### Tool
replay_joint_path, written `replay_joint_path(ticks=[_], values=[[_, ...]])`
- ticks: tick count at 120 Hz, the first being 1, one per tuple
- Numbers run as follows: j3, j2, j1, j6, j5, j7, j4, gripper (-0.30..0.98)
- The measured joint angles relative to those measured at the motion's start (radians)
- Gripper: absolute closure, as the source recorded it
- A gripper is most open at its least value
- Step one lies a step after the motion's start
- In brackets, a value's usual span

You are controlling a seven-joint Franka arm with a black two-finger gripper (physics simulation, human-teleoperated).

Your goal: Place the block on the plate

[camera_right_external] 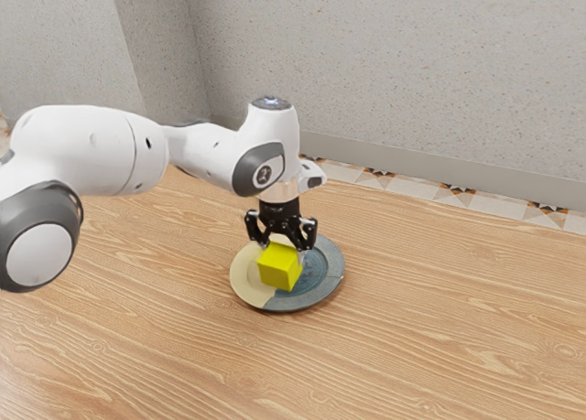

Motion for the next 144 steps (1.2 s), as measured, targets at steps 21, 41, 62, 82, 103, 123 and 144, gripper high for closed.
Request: replay_joint_path(ticks=[21, 41, 62, 82, 103, 123, 144], values=[[-0.005, 0.024, 0.004, -0.006, -0.001, -0.006, 0.015, 0.27], [-0.004, 0.025, 0.002, -0.027, 0.009, -0.004, 0.033, 0.14], [-0.004, 0.019, 0.001, -0.045, 0.014, -0.002, 0.043, 0.06], [-0.003, -0.003, -0.002, -0.059, 0.02, 0.0, 0.042, 0.03], [-0.002, -0.042, -0.012, -0.087, 0.027, 0.004, 0.041, 0.01], [-0.003, -0.093, -0.016, -0.135, 0.034, 0.012, 0.043, 0.01], [-0.002, -0.157, -0.005, -0.198, 0.032, 0.038, 0.044, 0.0]])
